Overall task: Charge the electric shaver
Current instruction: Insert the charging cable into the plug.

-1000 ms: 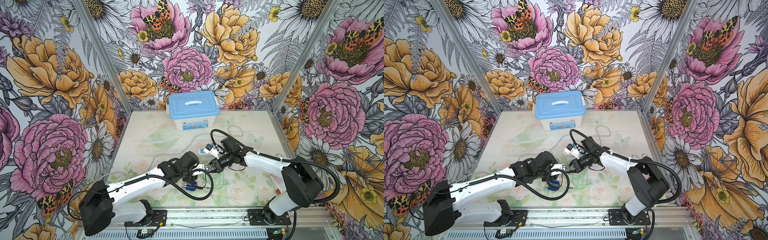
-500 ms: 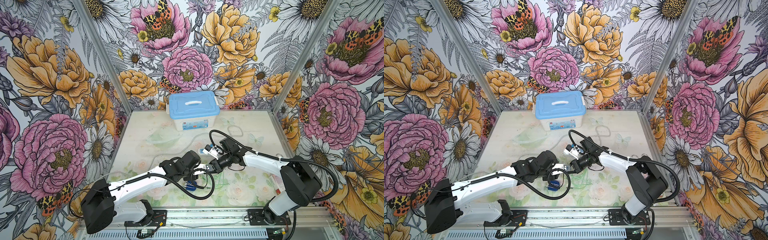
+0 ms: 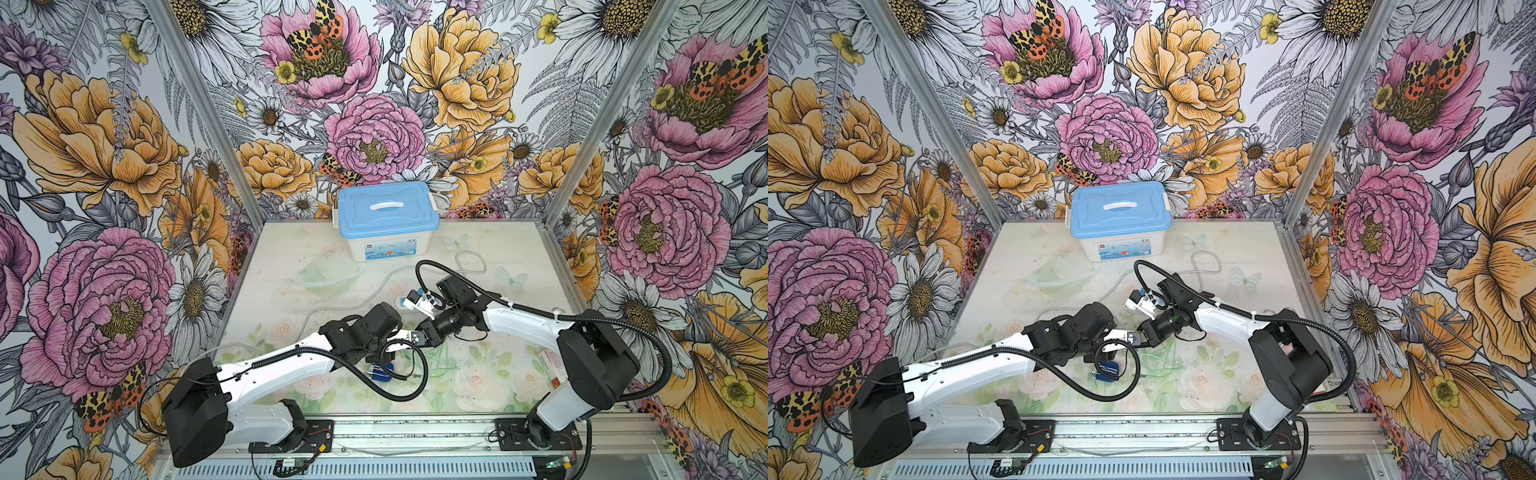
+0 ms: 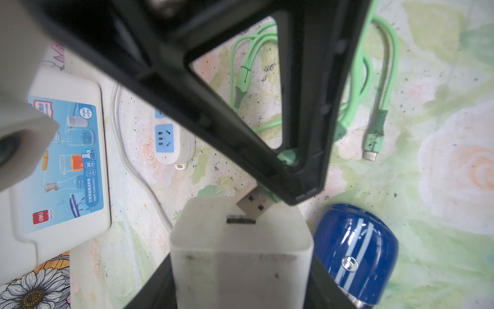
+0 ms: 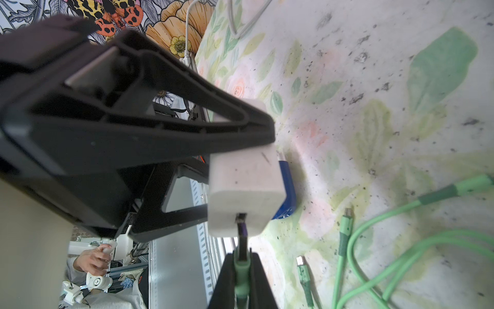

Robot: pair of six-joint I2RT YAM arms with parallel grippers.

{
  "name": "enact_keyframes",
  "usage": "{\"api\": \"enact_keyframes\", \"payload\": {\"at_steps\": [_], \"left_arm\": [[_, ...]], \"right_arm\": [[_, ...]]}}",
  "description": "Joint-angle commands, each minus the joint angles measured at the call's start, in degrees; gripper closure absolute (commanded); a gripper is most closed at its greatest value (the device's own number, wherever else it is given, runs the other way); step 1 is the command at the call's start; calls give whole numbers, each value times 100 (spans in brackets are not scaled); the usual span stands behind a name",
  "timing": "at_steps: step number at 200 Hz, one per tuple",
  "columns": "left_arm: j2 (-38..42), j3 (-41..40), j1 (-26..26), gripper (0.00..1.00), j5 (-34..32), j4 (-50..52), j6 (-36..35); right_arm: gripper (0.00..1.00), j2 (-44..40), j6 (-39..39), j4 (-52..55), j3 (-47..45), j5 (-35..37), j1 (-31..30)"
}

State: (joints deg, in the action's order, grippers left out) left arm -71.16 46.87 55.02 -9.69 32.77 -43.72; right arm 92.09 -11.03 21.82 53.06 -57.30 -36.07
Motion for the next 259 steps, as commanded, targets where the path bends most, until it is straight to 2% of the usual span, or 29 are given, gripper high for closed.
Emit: {"api": "enact_keyframes", "payload": {"at_steps": [1,51,101,159,206,259], "left_arm": [[-72,236,122,100,130,-269,-74],[-110,294,154,100,105,-280,-83],[122,267,227,100,-129,-276,-401],[119,348,663,100,-28,-281,-748],[32,572,815,100,-56,-210,-1113],[-252,772,950,100,-55,-227,-1173]], "right_arm": [[100,99,98,-148,203,-27,-83],[100,229,105,-143,179,-46,-213],[100,317,121,-117,62,-81,-225],[100,589,306,50,187,-220,-251],[100,531,303,129,181,16,-277],[100,478,211,191,170,165,-356]]}}
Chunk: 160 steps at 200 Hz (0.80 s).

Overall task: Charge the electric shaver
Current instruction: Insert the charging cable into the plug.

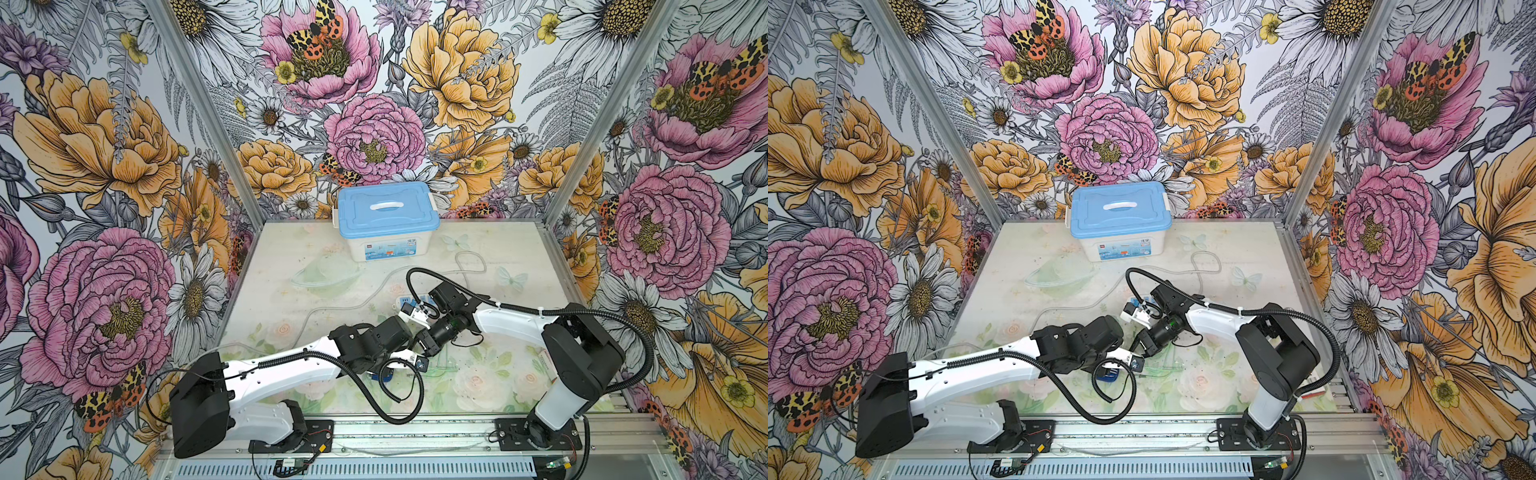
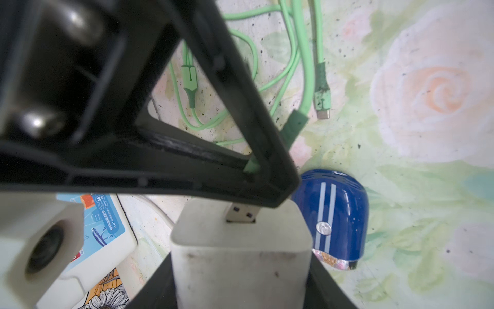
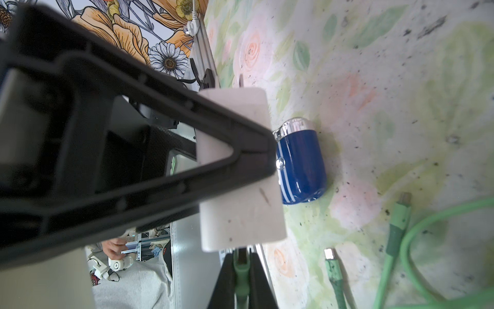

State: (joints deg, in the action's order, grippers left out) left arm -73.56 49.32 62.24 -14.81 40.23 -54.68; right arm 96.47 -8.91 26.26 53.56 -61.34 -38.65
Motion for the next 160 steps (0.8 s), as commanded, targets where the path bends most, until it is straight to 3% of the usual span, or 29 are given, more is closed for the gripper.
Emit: {"api": "enact_keyframes", "payload": {"at_steps": [1,160], "left_arm": [[-19,527,228,100,454,-968,-78],[353,265,439,100,452,-1038,-399]], "right_arm": [[100,45,-4,-253,120,570,-103],[100,10,-111,15,64,389,-194]]}}
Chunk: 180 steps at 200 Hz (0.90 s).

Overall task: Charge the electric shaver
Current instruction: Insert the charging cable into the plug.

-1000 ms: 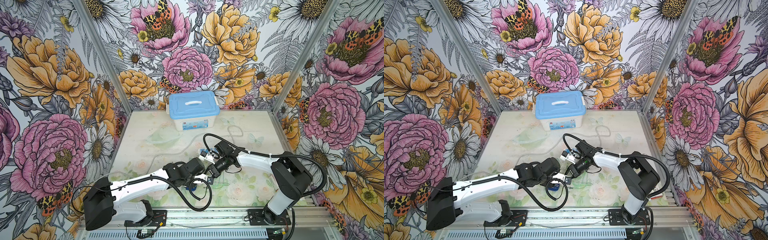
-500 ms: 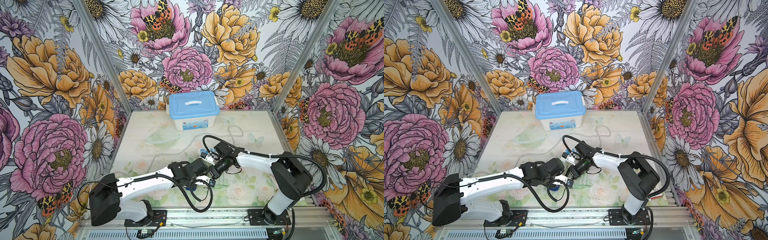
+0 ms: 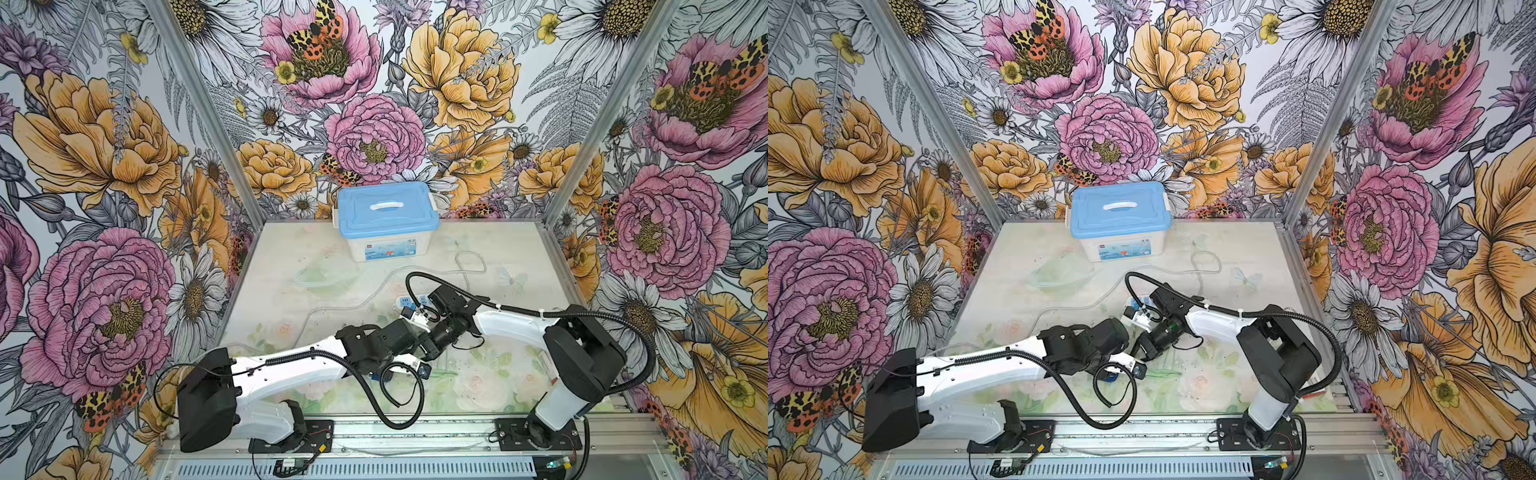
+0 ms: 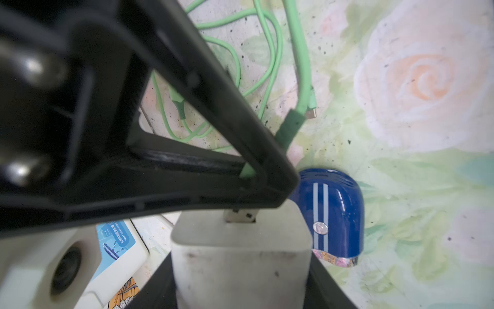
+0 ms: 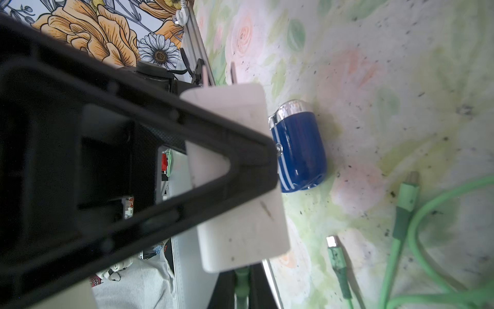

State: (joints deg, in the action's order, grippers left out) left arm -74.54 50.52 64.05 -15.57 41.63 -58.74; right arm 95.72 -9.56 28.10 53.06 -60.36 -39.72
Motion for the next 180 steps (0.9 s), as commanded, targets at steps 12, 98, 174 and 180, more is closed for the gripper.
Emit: {"api": "enact_keyframes", "payload": {"at_steps": [12,98,174,180], "left_arm": [[493,116,322,100,575,-1177,16],[524,-59,530,100,667,-1306,58],[528,-120,793,100,759,-1262,169],[537,-137,805,100,772,-1260,169]], "right_arm": [[100,145,112,30,170,299,-101],[100,219,389,626,223,738,-193],[100,129,526,671,517,1333,105],[100,99,530,671,532,1349,156]]}}
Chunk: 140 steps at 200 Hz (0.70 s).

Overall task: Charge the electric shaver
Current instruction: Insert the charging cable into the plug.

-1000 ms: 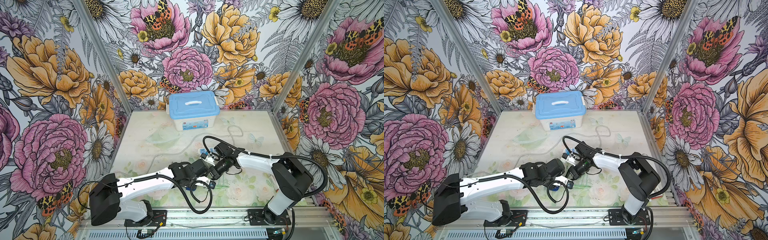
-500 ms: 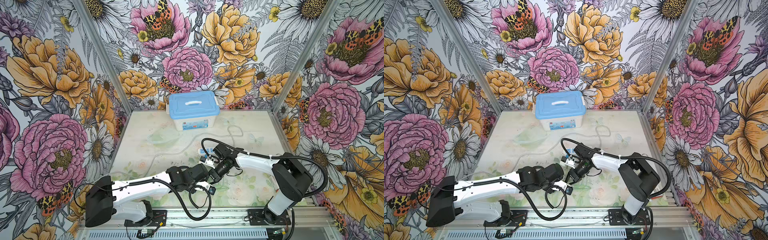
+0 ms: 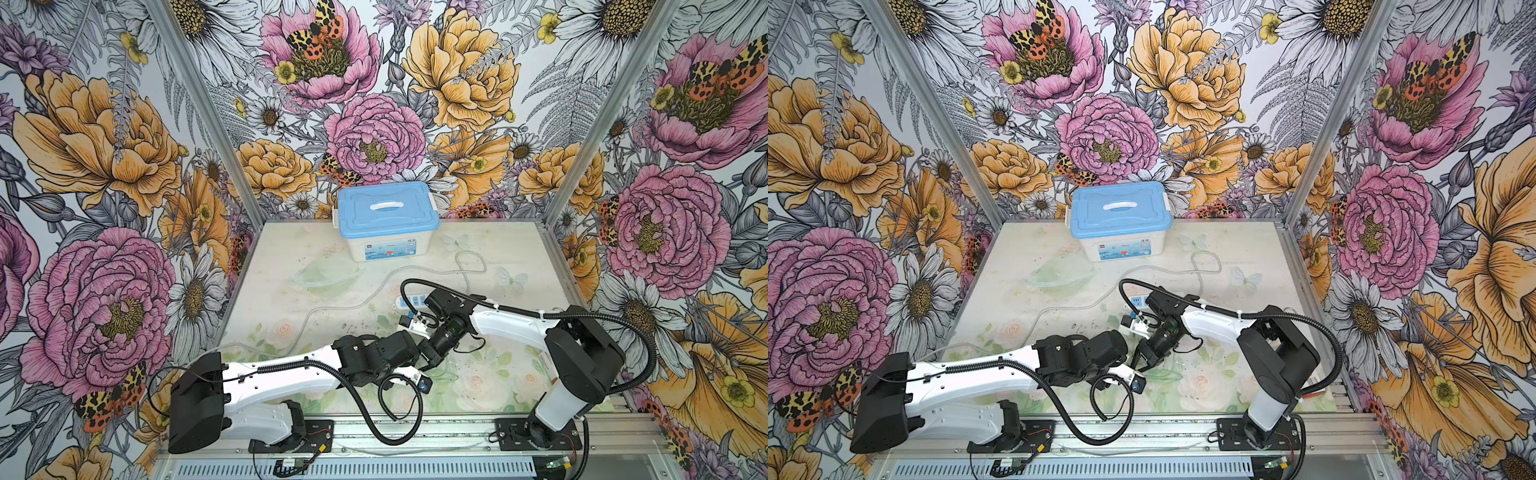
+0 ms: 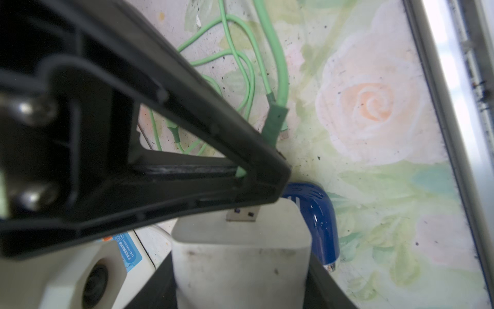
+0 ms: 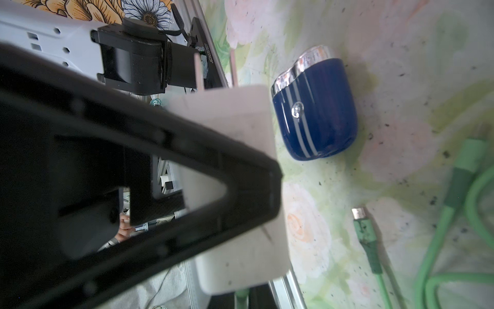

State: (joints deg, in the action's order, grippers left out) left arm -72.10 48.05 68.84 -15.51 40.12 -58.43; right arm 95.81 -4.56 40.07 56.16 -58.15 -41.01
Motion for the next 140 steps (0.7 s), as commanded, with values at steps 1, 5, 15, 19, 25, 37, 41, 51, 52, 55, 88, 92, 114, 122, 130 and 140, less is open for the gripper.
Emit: {"api": "enact_keyframes", "payload": {"at_steps": [1,5,15,19,25,37,41,51,52,55,88,92,114,122,130,140], "left_arm": [[292,109,325,100,767,-1110,139],[301,100,329,100,775,-1111,135],[301,106,334,100,786,-1111,154],[294,104,328,100,798,-1111,157],[293,99,349,100,812,-1109,157],[279,110,351,100,834,-1115,176],[275,108,365,100,847,-1113,178],[274,109,386,100,856,-1111,199],[275,108,394,100,856,-1107,200],[274,109,403,100,856,-1109,205],[284,97,454,100,892,-1111,236],[284,91,449,100,900,-1108,245],[290,88,469,100,939,-1107,271],[301,74,477,100,931,-1104,280],[318,59,480,100,926,-1109,276],[336,38,477,100,910,-1111,273]], "right_arm": [[100,84,27,-527,225,1129,295],[100,60,25,-527,226,1150,331],[100,4,38,-527,229,1201,397],[100,-8,39,-527,239,1193,418],[100,-29,52,-526,258,1208,449],[100,-44,77,-527,294,1266,504],[100,-38,90,-520,317,1263,519],[100,-35,120,-525,363,1257,554],[100,-31,121,-522,370,1273,557],[100,-35,132,-519,377,1270,566],[100,-20,280,-466,526,1380,685],[100,-19,294,-461,550,1371,706],[100,20,374,-440,679,1308,744],[100,46,398,-414,726,1252,753],[100,82,404,-409,755,1172,753],[100,158,418,-376,772,1005,728]]}}
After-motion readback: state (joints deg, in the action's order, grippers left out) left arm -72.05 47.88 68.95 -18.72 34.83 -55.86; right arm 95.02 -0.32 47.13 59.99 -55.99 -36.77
